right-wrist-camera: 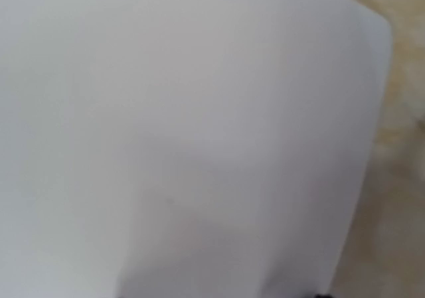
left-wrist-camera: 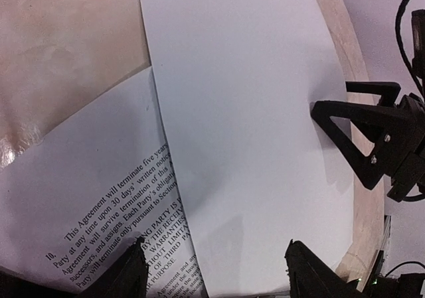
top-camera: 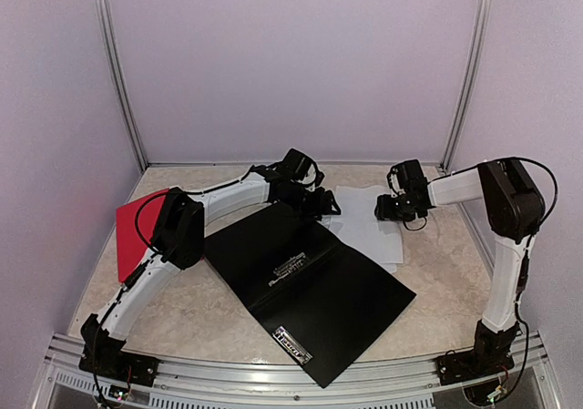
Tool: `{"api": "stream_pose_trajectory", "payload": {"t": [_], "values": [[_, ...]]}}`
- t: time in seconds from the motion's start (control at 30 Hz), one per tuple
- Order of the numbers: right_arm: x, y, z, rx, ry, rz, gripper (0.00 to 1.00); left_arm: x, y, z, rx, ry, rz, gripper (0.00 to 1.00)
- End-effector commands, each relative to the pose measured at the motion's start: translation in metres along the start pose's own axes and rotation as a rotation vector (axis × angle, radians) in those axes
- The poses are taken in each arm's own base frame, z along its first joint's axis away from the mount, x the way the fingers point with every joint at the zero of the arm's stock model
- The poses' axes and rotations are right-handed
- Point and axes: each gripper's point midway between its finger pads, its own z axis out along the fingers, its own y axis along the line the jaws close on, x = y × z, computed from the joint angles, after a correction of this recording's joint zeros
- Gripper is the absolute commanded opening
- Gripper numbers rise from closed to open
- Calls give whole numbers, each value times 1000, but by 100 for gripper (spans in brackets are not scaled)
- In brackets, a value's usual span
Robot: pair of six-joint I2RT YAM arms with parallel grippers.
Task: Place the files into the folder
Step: Pick up the file from the center of the board.
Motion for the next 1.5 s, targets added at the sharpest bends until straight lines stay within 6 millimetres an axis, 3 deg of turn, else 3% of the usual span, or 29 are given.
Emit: {"api": "stream_pose_trajectory", "payload": {"t": [0.0,0.27,0.5,0.8,0.93,1.1,1.27,1.47], "values": [[41,12,11,-38,135,-7,59,32,24,18,-28,87,-61,68],[23,16,4,-43,96,-13,37,30,21,12,-25,71,-55,65],[6,14,-9,-13,62,-44,30,24,21,1,-28,50,-47,64],[-23,9,-32,44,-3,-85,14,2,5,-28,-12,-2,-11,64],[-38,13,-43,44,-28,-100,12,-7,0,-42,-9,-23,7,64],[-59,22,-64,16,-84,-128,8,-20,-12,-66,5,-59,36,65],[-87,38,-100,-34,-170,-158,7,-33,-18,-94,2,-102,62,65],[-112,67,-138,-100,-234,-198,6,-47,-28,-136,1,-159,95,66]]}}
